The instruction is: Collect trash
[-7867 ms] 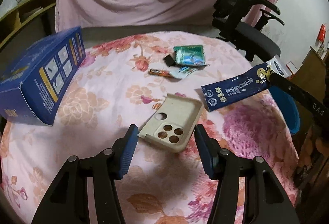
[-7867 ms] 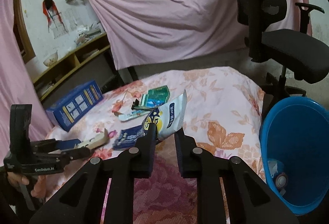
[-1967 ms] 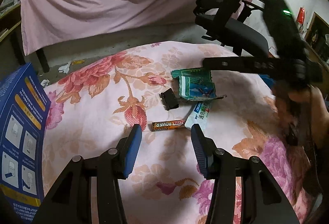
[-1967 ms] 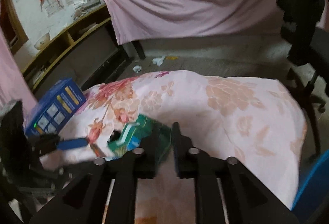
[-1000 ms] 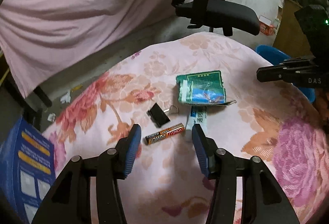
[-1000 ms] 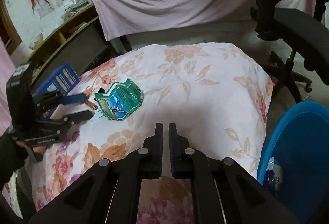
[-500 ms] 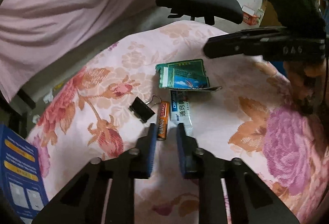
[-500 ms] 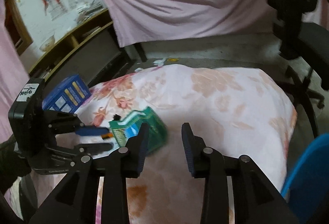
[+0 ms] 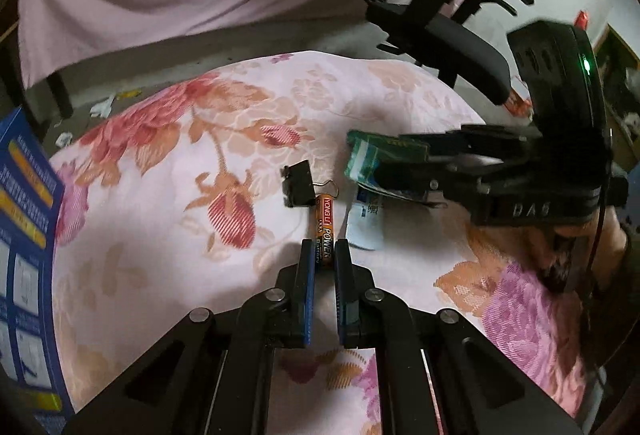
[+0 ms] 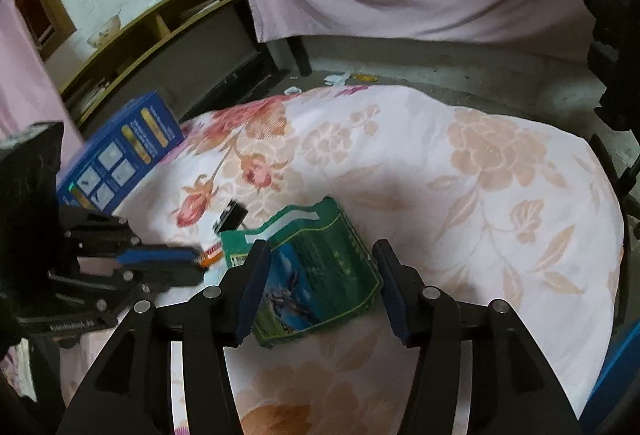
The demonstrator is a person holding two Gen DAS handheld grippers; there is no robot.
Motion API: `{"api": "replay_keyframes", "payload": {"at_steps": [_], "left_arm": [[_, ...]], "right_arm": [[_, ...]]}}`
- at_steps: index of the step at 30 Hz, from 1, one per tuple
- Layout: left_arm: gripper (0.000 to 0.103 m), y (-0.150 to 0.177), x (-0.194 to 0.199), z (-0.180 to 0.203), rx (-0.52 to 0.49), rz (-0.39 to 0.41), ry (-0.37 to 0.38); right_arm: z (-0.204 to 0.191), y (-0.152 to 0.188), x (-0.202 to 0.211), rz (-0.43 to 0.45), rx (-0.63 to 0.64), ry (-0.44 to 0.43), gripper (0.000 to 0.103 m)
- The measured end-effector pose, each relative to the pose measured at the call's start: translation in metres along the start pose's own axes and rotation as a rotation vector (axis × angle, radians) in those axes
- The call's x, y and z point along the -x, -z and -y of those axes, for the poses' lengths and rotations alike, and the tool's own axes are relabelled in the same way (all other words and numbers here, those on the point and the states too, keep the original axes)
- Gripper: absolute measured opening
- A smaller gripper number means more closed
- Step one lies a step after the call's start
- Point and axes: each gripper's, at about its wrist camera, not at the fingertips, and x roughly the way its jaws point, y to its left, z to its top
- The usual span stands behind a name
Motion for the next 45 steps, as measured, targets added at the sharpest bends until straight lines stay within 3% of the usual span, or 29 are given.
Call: {"api": "replay_keyframes", "payload": {"at_steps": [3,13,20,25,32,37,45], "left_arm": [[0.007,0.005,0.008,-0.002,0.029,0.012,-0.009],[0.007,0.021,0.023,0.003,0.082,0.046,-0.018],[0.006,0.037,0.039,0.008,0.120,0.077,-0.010],[0.007,0.046,0.059,0.022,0.114,0.175,-0.017],[0.007,0.045,0.101,0.058,0.057,0.407,-0.022],[0.007,0.038,0.127,0.094,-0.017,0.564,-0.035],[0.007,0.022,0.147,0.154,-0.150,0.722,-0.010]], "right_arm": [[-0.009,0.005,0.000,-0.010,0.039,0.022,0.036],[-0.031,0.034,0.024,0.030,0.039,0.077,0.014],[-0.038,0.057,0.058,0.136,-0.048,0.099,0.013],[-0.045,0.076,0.093,0.299,-0.150,0.067,0.013],[-0.064,0.091,0.142,0.559,-0.125,0.129,0.013],[-0.065,0.103,0.178,0.747,-0.118,0.187,0.013],[-0.064,0.131,0.236,0.991,-0.106,0.346,0.013]]}}
